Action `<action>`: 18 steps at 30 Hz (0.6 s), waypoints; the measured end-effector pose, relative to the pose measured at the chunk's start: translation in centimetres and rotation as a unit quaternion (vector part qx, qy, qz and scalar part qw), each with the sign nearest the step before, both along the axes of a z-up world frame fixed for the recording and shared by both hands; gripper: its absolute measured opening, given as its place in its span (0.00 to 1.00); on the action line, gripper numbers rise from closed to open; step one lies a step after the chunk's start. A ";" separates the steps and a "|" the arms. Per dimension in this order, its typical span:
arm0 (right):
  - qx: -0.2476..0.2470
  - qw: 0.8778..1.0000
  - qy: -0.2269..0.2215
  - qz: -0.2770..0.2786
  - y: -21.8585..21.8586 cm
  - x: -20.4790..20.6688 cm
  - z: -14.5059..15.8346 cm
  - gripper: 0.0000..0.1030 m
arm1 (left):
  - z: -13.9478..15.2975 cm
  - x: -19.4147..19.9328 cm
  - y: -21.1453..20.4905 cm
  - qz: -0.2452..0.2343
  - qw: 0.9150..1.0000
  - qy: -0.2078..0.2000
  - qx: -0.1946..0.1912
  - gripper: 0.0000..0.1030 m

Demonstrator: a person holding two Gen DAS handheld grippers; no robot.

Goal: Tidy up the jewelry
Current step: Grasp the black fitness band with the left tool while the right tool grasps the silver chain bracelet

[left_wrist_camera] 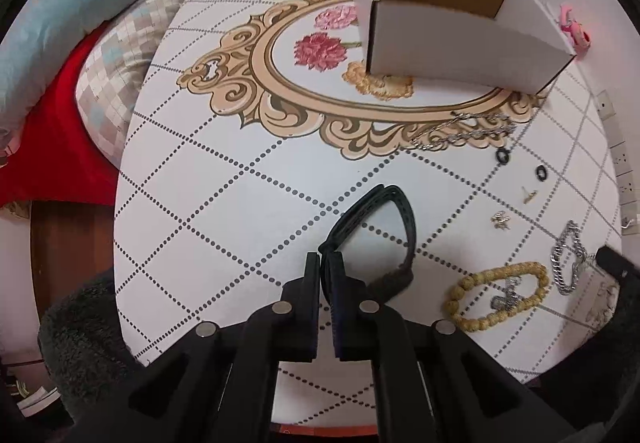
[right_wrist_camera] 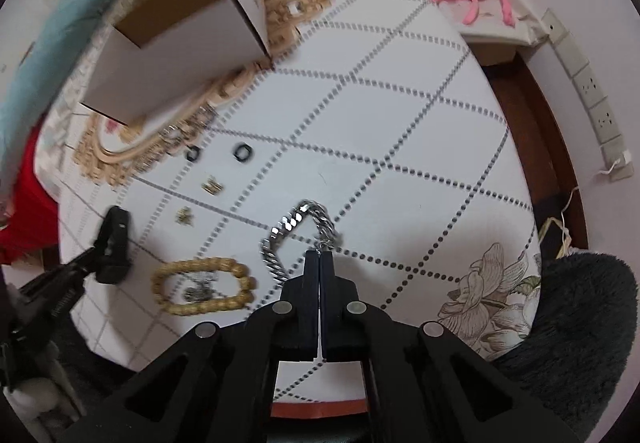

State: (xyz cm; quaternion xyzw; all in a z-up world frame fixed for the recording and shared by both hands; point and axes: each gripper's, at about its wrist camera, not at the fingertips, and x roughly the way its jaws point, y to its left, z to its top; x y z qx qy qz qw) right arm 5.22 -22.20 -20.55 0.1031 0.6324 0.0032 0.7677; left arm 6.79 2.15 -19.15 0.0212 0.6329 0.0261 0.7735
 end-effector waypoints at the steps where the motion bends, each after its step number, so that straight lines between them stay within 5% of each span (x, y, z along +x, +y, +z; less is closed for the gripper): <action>1: 0.000 1.000 -0.009 0.001 0.2 -0.1 0.6 0.00 | 0.5 -0.2 0.0 -0.001 1.000 -0.003 -0.001 0.02; 9: -0.001 1.000 0.005 0.015 -0.3 1.3 1.1 0.01 | 1.5 -0.8 -1.6 -0.008 1.000 -0.015 0.003 0.02; 11: -0.023 0.999 0.020 0.018 -0.4 1.5 0.0 0.12 | 0.5 -0.8 -1.7 -0.006 1.000 -0.008 0.003 0.02; 13: -0.012 1.000 0.021 0.017 -0.4 1.7 -0.6 0.43 | -0.8 0.5 -0.7 -0.007 1.000 -0.004 0.005 0.02; 18: -0.042 0.998 0.044 0.035 0.9 1.7 -2.9 0.44 | -1.8 0.6 -0.8 -0.009 1.000 0.002 0.013 0.02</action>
